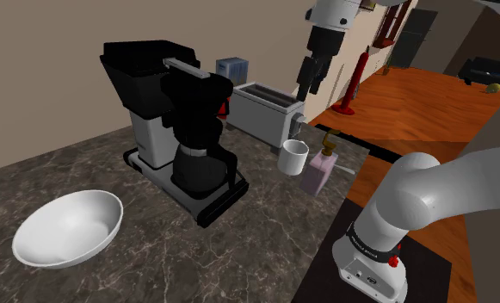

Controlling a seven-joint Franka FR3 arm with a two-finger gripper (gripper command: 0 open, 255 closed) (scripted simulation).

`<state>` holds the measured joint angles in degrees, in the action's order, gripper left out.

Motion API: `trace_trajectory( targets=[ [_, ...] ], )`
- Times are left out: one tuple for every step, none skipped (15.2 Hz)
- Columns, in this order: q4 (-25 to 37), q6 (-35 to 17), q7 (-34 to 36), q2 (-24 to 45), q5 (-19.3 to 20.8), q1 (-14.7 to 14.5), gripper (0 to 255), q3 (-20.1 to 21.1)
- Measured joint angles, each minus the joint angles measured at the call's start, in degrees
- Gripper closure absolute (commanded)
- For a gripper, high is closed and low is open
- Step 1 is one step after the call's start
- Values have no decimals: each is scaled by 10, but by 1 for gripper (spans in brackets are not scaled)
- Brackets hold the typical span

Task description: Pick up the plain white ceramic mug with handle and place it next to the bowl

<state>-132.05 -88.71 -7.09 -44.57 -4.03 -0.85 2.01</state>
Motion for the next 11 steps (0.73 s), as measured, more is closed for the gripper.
trace_trajectory(
  targets=[
    [0,0,0,0,0,0,0,0],
    [-10,-9,-1,-1,1,1,0,-1],
    [-24,-22,-1,-3,3,3,0,-1],
    [-41,-38,-3,-4,5,5,0,-4],
    [-55,-53,0,-3,5,7,0,-2],
    [-79,-74,0,-6,7,9,0,-3],
    [-99,-92,-2,-9,10,12,0,-6],
    [-117,-114,-3,-4,13,15,0,-7],
    [-136,-134,-5,-4,15,18,0,-10],
    [-150,-158,-5,5,18,21,0,-11],
    [-165,-177,-4,8,19,23,0,-11]
  ],
)
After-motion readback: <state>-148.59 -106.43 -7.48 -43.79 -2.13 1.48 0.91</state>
